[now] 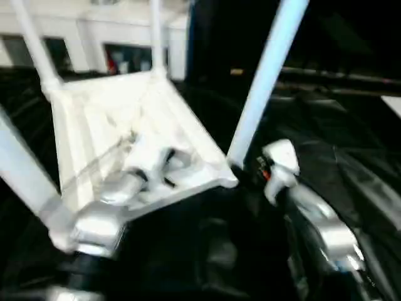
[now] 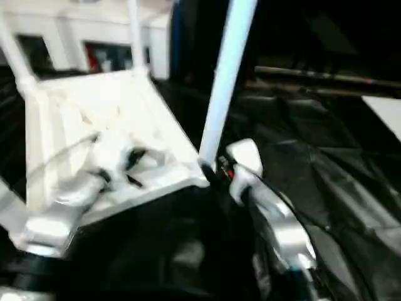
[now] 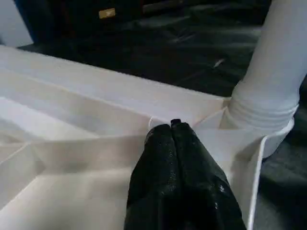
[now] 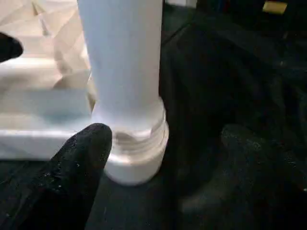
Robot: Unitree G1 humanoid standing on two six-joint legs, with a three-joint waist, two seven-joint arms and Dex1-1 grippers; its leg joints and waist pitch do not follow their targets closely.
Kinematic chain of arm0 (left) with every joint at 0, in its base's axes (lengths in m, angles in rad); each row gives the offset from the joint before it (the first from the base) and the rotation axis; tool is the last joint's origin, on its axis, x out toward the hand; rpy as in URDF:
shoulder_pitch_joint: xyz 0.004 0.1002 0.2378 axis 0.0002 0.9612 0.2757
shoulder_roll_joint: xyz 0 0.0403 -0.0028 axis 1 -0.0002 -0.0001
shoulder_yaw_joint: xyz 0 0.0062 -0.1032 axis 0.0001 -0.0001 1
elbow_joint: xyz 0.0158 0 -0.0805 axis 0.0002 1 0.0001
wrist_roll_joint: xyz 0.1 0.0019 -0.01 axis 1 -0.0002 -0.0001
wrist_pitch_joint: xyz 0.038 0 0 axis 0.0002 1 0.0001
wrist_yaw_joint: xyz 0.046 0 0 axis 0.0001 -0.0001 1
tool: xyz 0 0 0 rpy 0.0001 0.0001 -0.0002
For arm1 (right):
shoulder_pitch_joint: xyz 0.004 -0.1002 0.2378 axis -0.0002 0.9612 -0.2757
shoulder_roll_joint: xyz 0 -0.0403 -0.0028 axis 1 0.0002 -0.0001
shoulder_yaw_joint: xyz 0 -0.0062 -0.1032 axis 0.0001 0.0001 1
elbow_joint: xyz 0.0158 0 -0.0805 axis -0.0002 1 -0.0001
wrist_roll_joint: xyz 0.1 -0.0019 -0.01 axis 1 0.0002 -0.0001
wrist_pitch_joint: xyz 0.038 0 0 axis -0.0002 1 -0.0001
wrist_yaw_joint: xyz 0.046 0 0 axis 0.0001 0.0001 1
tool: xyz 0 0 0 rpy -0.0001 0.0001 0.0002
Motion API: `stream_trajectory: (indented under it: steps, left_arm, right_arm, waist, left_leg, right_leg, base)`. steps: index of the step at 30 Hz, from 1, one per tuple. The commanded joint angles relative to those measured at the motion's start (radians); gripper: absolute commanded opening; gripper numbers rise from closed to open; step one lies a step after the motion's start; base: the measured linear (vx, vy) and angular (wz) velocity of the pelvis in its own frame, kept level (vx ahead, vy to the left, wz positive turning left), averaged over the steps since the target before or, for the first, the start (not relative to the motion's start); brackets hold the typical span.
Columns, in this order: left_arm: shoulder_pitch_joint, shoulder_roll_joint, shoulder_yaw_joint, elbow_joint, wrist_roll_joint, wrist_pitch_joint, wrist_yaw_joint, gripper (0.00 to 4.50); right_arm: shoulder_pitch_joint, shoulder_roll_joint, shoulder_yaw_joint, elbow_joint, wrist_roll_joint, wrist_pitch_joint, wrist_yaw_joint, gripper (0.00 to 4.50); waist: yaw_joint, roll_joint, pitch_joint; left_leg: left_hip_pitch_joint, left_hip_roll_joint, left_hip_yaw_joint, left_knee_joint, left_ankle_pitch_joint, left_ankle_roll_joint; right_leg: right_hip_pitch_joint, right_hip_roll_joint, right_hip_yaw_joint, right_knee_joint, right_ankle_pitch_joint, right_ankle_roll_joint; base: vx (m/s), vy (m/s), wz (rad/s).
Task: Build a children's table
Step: Rotate leg to tighten
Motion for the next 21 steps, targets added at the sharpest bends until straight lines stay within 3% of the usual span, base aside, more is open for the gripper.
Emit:
stream_trajectory:
  steps: [1,2,4,5,8,9,11,16,19,21]
  left_arm:
    - [0.014,0.018,-0.014,-0.021,-0.004,-0.015,-0.045,0.0]
    - [0.019,0.022,-0.019,-0.029,-0.022,-0.013,-0.074,0.0]
    - [0.018,0.024,-0.024,-0.033,-0.032,-0.003,-0.093,0.0]
    - [0.011,0.024,-0.029,-0.03,-0.034,0.008,-0.098,0.0]
    - [-0.003,0.024,-0.037,-0.017,-0.025,0.012,-0.091,0.0]
    - [-0.006,0.027,-0.041,-0.014,-0.025,0.012,-0.096,0.0]
    - [-0.012,0.027,-0.044,-0.01,-0.024,0.01,-0.099,0.0]
    - [-0.046,0.035,-0.09,0.033,-0.012,-0.003,-0.164,0.0]
    - [-0.069,0.026,-0.112,0.046,-0.048,0.034,-0.226,0.33]
    - [-0.105,0.012,-0.134,0.079,-0.064,0.064,-0.267,0.45]
  right_arm:
    - [0.017,-0.003,0.019,-0.071,0.038,0.027,0.048,4.09]
    - [0.028,-0.009,0.031,-0.095,0.052,0.029,0.075,4.09]
    - [0.036,-0.015,0.04,-0.11,0.067,0.03,0.095,4.09]
    - [0.038,-0.02,0.042,-0.117,0.081,0.031,0.108,4.09]
    - [0.03,-0.031,0.03,-0.113,0.096,0.037,0.129,4.09]
    - [0.029,-0.035,0.026,-0.113,0.099,0.04,0.136,4.09]
    - [0.025,-0.043,0.013,-0.106,0.096,0.036,0.135,4.09]
    - [-0.002,-0.098,-0.078,-0.019,0.056,0.016,0.068,4.09]
    - [-0.012,-0.123,-0.1,0.013,0.051,0.016,0.049,4.16]
    - [-0.021,-0.143,-0.115,0.035,0.047,0.013,0.041,4.16]
  waist:
    - [0.012,0.011,-0.061]
    - [0.009,0.017,-0.054]
    - [0.011,0.019,-0.05]
    - [0.01,0.02,-0.045]
    - [0.014,0.017,-0.039]
    - [0.016,0.011,-0.038]
    - [0.029,0.011,-0.039]
    - [0.037,0.007,-0.04]
    - [0.041,0.008,-0.046]
    - [0.041,0.009,-0.05]
  left_leg:
    - [0.003,0.033,0.004,-0.055,0.023,0.018]
    - [0.013,0.053,0.004,-0.071,-0.084,0.0]
    - [0.019,0.062,0.009,-0.076,-0.129,-0.005]
    - [0.023,0.067,0.018,-0.085,-0.202,-0.017]
    - [0.027,0.069,0.029,-0.09,-0.283,-0.033]
    - [0.024,0.069,0.033,-0.092,-0.294,-0.039]
    - [0.025,0.07,0.037,-0.093,-0.292,-0.048]
    - [0.021,0.065,0.043,-0.092,-0.264,-0.05]
    - [0.017,0.064,0.045,-0.089,-0.209,-0.049]
    - [0.013,0.059,0.049,-0.083,-0.171,-0.042]
  right_leg:
    - [0.065,-0.068,0.033,-0.078,0.47,-0.085]
    - [0.059,-0.07,0.033,-0.093,0.227,-0.153]
    - [0.05,-0.072,0.036,-0.099,0.133,-0.186]
    - [0.041,-0.07,0.035,-0.109,-0.001,-0.211]
    - [0.026,-0.072,0.04,-0.125,-0.151,-0.198]
    - [0.024,-0.074,0.043,-0.13,-0.203,-0.182]
    - [0.015,-0.076,0.048,-0.135,-0.252,-0.153]
    - [0.01,-0.076,0.05,-0.137,-0.251,-0.133]
    - [0.014,-0.076,0.05,-0.13,-0.183,-0.137]
    - [0.016,-0.07,0.049,-0.124,-0.082,-0.154]
  base:
    - [0.0,0.0,0.0]
    - [0.0,0.0,0.0]
    - [-0.057,0.012,0.01]
    - [-0.059,0.019,0.01]
    - [-0.069,0.03,0.01]
    - [-0.063,0.026,0.0]
    - [-0.061,0.021,-0.03]
    - [0.0,0.0,0.0]
    - [0.0,0.0,0.0]
    - [0.0,0.0,0.0]
